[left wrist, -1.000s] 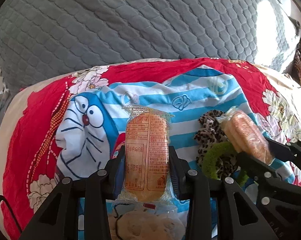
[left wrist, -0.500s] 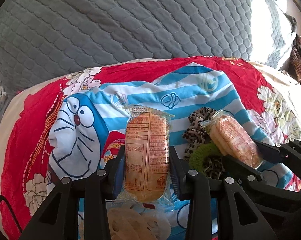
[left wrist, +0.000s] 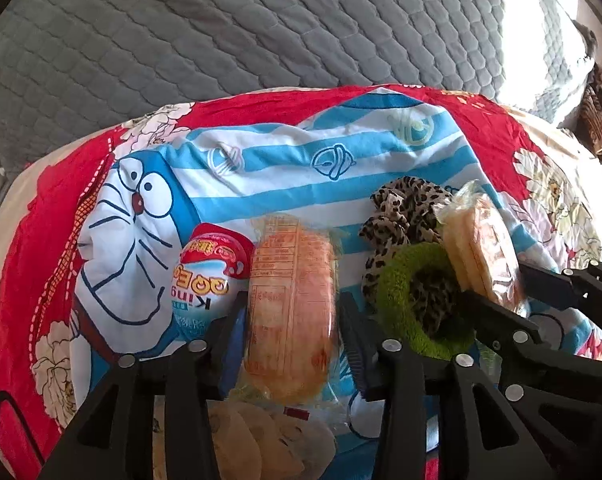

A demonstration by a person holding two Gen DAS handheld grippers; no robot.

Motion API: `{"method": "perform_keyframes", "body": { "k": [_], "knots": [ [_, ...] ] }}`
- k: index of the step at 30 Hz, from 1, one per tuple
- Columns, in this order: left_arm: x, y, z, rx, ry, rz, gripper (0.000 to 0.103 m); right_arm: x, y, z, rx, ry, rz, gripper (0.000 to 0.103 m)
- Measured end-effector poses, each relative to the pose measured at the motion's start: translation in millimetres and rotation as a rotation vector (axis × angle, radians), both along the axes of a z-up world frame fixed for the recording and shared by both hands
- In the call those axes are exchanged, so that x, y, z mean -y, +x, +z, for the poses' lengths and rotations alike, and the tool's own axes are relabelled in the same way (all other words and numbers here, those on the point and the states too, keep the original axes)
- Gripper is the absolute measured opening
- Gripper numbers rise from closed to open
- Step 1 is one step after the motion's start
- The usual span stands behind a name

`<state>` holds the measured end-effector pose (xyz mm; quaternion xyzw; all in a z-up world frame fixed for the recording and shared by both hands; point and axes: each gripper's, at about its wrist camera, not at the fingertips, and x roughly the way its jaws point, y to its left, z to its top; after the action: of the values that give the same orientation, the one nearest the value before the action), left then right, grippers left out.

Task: Organize objects
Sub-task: 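Open both tools to drop the snack packets onto the striped shirt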

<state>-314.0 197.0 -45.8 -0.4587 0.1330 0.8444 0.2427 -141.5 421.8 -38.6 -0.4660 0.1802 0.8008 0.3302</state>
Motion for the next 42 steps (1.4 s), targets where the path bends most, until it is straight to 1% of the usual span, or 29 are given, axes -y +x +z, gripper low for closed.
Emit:
{"method": "perform_keyframes", "body": {
  "k": [2,6,8,11,17,20,23,26,29,37,42],
  "knots": [
    [1,0,2,-0.002,-0.001,0.007,0.055,0,1,-1,0.001,-0.012,-0.002,0.039],
    [5,0,5,0.001,0.001,0.016,0.061,1,3,0,0.014,-0.013,-0.007,0.039],
    [8,0,6,-0.001,-0.004,0.02,0.066,0,3,2,0.013,-0.014,-0.008,0.041],
    [12,1,9,-0.003,-0.006,0.027,0.07,0,5,5,0.011,-0.013,-0.012,0.042],
    [21,2,14,-0.003,-0.007,0.041,0.072,1,7,9,0.009,-0.016,-0.018,0.045],
    [23,3,16,-0.007,-0.009,0.042,0.073,2,8,11,0.006,-0.023,-0.02,0.049],
    [25,5,21,-0.025,-0.014,0.041,0.073,2,10,15,0.0,-0.026,-0.037,0.052],
    [28,7,25,-0.026,-0.007,0.045,0.074,2,12,19,-0.003,-0.029,-0.043,0.053],
    [30,10,30,-0.036,-0.007,0.043,0.075,2,14,24,-0.011,-0.026,-0.047,0.056],
    [38,15,42,-0.049,-0.001,0.053,0.077,9,14,34,-0.016,-0.016,-0.032,0.061],
    [42,19,51,-0.06,-0.001,0.055,0.078,13,14,43,-0.023,-0.002,-0.029,0.07]
  ]
}}
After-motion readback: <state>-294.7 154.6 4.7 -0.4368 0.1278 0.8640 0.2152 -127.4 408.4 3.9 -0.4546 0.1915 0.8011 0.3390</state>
